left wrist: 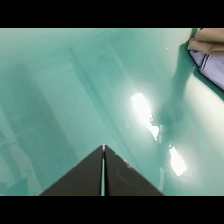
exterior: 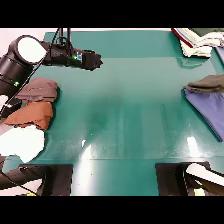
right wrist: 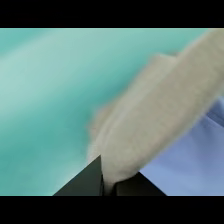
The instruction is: Fold the shirts.
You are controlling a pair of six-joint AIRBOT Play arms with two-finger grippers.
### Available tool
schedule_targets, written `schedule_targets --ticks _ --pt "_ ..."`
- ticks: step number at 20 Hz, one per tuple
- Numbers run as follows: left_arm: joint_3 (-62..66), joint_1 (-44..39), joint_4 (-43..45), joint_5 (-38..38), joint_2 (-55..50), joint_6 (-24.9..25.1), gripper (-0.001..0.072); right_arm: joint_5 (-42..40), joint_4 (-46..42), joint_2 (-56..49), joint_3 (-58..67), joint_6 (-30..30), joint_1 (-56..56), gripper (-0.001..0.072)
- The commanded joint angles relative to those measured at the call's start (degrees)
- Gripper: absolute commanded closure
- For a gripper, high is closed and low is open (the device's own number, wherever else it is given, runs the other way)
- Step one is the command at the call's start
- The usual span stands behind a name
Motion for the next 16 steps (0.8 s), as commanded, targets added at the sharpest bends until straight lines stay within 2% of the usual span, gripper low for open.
schedule_targets --ticks 1,2,3,4,5,6,11,16 --pt "0.0 0.0 0.15 0.0 -0.02 0.42 0.068 4.09 -14.91 0.44 0.0 4.13 -0.04 0.0694" --pt "0.0 0.0 0.37 0.0 -0.02 0.42 0.068 4.94 -18.03 0.44 0.0 5.27 -0.04 0.0692" --pt "0.0 0.0 0.39 0.0 -0.02 0.42 0.068 6.05 -21.11 0.44 0.0 6.47 -0.04 0.0559" --pt "0.0 0.0 0.42 0.0 -0.02 0.44 0.068 6.75 -23.76 0.44 -0.02 7.52 -0.04 0.0318" --pt "0.0 0.0 0.42 0.0 -0.02 0.44 0.068 6.82 -25.7 0.44 0.0 9.05 -0.04 0.0147" --pt "0.0 0.0 0.42 0.02 -0.02 0.44 0.068 6.82 -26.99 0.44 0.0 10.62 -0.04 0.0073" --pt "0.0 0.0 0.42 0.02 -0.02 1.44 0.068 7.06 -25.86 0.76 0.0 11.19 3.52 0.0079" --pt "0.0 0.02 0.63 -0.02 -0.02 1.46 0.068 6.54 -11.1 3.82 0.0 11.13 19.56 0.0086"
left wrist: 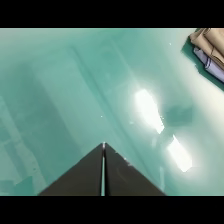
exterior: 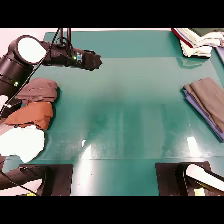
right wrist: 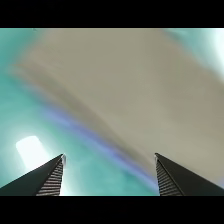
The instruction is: Fold the shirts.
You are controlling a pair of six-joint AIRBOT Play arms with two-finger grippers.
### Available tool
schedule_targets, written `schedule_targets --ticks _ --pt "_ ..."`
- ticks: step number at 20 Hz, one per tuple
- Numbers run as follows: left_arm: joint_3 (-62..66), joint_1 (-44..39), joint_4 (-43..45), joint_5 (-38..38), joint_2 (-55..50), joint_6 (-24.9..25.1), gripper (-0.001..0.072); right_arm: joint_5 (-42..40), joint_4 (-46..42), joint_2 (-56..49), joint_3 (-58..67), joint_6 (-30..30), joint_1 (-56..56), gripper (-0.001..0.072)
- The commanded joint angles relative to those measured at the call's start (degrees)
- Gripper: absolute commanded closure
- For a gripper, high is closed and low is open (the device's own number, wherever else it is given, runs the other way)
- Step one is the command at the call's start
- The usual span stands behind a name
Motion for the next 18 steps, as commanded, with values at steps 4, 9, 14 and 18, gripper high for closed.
schedule_targets --ticks 4,9,14,18 --pt "0.02 0.0 0.11 -0.74 -0.02 0.15 0.068 -0.24 8.41 2.6 0.0 0.28 26.97 0.0087" --pt "0.07 0.02 0.11 -0.35 -0.02 0.15 0.068 -1.9 8.26 2.6 0.0 -0.26 43.36 0.0409" --pt "0.07 0.02 0.11 -0.35 -0.02 0.15 0.068 -1.84 8.33 2.6 0.0 -1.27 49.0 0.0696" --pt "0.07 0.02 0.11 -0.35 -0.02 0.15 0.0679 -1.68 8.37 2.6 0.0 -1.25 48.92 0.0696"
